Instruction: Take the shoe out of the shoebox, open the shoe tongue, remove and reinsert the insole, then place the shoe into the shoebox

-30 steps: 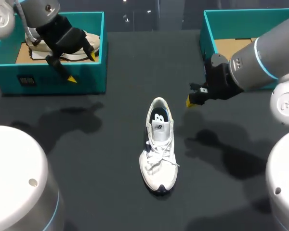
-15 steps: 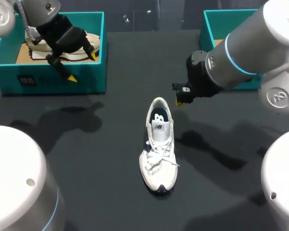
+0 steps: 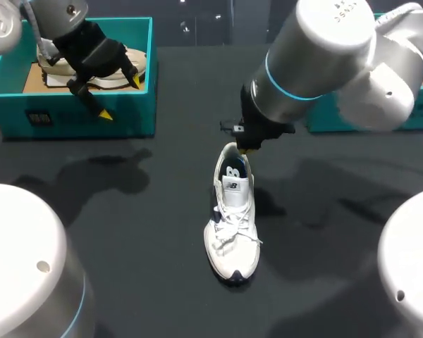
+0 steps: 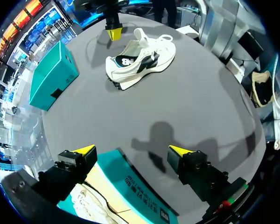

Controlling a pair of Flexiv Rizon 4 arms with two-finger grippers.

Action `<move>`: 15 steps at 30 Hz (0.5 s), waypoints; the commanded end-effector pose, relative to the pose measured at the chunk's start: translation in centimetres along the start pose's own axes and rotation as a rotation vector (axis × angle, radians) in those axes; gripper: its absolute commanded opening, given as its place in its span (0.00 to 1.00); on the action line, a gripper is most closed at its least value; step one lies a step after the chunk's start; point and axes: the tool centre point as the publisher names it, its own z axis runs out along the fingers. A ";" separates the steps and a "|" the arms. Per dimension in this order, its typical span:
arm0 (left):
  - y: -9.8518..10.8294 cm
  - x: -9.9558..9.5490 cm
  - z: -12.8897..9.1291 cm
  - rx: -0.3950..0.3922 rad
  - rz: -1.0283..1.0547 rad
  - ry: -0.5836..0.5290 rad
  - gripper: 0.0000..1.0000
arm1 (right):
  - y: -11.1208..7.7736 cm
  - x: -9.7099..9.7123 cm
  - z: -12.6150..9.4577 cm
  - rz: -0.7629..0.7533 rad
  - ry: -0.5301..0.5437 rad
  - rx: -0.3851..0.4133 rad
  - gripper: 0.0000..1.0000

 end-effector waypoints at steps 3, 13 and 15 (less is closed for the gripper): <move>0.0 0.0 0.0 -0.001 0.001 0.001 1.00 | -0.1 0.4 1.5 -0.029 -0.175 0.008 0.00; 0.0 0.0 0.0 -0.001 0.001 0.001 1.00 | -1.1 -0.8 3.5 0.002 -0.316 -0.033 0.00; 0.0 0.0 0.0 -0.001 0.001 0.001 1.00 | -1.1 -0.8 3.5 0.002 -0.316 -0.033 0.00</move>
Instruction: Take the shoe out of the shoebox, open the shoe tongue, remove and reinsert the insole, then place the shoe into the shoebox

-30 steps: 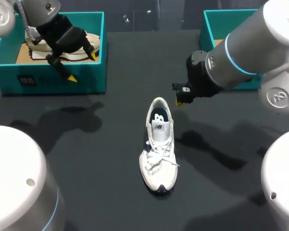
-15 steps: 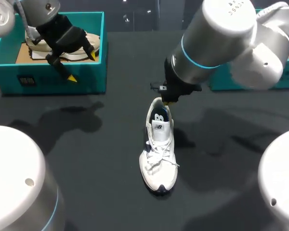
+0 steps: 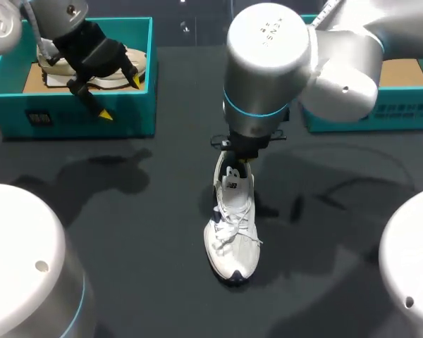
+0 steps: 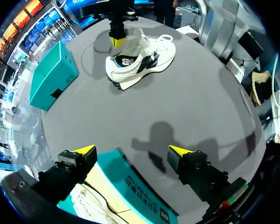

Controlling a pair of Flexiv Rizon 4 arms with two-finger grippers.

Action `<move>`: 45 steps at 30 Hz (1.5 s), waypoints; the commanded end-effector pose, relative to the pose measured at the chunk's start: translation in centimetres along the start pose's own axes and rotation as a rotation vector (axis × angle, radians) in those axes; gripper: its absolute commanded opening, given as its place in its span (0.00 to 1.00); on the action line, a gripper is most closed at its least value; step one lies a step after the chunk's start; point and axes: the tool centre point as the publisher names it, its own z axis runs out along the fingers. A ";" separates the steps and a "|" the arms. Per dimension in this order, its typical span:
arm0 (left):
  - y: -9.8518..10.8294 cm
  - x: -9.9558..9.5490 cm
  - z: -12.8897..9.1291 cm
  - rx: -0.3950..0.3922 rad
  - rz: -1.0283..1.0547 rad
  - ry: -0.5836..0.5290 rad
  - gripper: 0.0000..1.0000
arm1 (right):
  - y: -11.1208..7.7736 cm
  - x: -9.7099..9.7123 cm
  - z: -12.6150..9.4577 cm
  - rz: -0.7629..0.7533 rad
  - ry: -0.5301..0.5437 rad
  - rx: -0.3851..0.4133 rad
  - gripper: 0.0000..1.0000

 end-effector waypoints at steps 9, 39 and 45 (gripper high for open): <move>0.0 0.0 0.0 -0.002 0.001 0.001 1.00 | -0.3 1.0 0.5 0.016 -0.093 -0.025 0.00; 0.0 0.0 0.0 -0.002 0.001 0.001 1.00 | -1.6 0.6 7.6 0.080 -0.297 0.039 0.00; 0.0 0.0 0.0 -0.002 0.001 0.001 1.00 | -1.9 0.9 6.7 0.064 -0.328 0.010 0.00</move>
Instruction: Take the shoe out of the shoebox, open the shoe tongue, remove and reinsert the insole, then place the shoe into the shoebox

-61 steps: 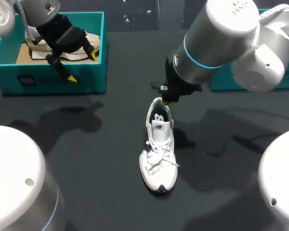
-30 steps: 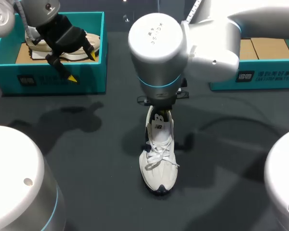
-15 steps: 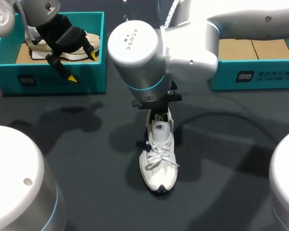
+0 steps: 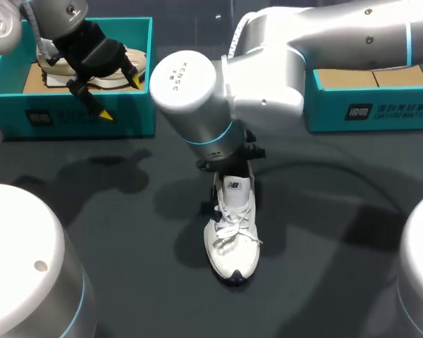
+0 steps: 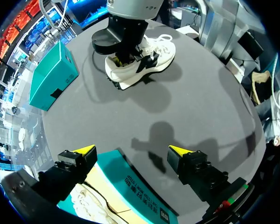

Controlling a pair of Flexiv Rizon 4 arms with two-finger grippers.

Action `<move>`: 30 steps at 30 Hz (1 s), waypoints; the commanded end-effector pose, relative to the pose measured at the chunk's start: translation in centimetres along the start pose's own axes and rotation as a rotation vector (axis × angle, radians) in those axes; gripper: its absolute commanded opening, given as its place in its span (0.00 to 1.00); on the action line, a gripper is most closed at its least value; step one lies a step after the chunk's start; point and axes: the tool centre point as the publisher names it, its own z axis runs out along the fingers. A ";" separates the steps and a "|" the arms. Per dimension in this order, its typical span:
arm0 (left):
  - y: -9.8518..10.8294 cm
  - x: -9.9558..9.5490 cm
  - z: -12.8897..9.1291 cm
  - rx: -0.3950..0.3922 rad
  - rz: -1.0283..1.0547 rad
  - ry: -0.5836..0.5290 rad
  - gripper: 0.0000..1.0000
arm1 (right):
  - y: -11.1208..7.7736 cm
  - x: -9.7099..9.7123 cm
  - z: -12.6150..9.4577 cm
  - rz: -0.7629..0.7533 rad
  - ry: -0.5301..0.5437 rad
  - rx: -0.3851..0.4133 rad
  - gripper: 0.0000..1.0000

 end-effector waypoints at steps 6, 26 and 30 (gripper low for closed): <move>0.0 0.0 0.0 -0.002 0.001 0.001 1.00 | -1.4 -0.2 -1.9 0.060 -0.143 -0.042 0.00; 0.0 0.0 0.0 -0.002 0.001 0.001 1.00 | -2.2 0.4 2.9 0.035 -0.072 0.048 0.00; 0.0 0.0 0.0 -0.002 0.001 0.001 1.00 | -1.7 0.3 1.2 0.038 -0.075 -0.001 0.00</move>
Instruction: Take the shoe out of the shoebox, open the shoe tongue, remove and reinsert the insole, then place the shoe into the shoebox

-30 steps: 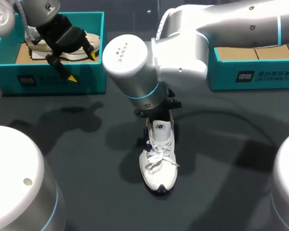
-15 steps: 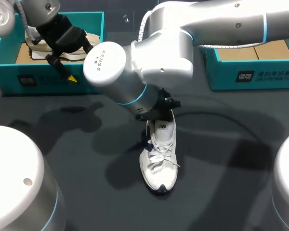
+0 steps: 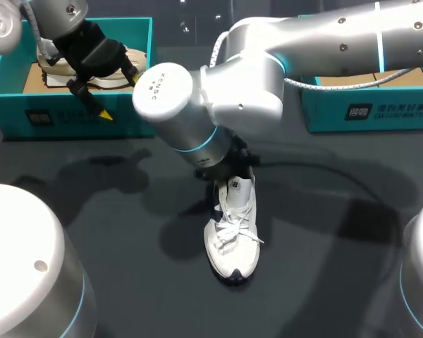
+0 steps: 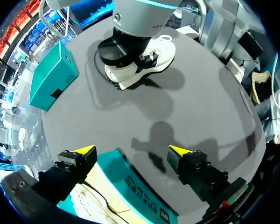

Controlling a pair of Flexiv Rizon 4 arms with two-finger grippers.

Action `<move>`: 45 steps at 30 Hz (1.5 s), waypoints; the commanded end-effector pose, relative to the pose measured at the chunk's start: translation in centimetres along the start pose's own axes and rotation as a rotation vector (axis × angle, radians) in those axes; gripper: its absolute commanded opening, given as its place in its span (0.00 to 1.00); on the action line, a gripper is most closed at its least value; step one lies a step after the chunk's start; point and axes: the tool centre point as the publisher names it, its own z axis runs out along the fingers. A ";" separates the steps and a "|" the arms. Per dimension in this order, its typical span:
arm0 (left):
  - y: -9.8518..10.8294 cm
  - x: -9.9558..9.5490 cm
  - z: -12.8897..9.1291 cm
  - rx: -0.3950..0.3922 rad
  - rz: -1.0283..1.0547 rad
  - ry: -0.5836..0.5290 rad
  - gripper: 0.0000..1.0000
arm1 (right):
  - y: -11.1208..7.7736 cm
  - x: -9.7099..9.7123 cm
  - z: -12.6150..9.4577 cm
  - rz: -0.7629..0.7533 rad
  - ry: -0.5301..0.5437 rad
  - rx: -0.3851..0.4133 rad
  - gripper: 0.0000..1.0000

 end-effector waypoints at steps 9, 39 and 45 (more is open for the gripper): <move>0.0 0.0 0.0 -0.002 0.001 0.001 1.00 | 0.3 -1.3 -4.8 0.046 -0.073 -0.160 0.00; 0.0 0.0 0.0 -0.002 0.001 0.001 1.00 | 0.2 0.5 -4.2 0.018 0.179 -0.039 0.00; 0.0 0.0 0.0 -0.002 0.001 0.001 1.00 | 1.0 0.9 -4.9 -0.031 0.225 0.020 0.00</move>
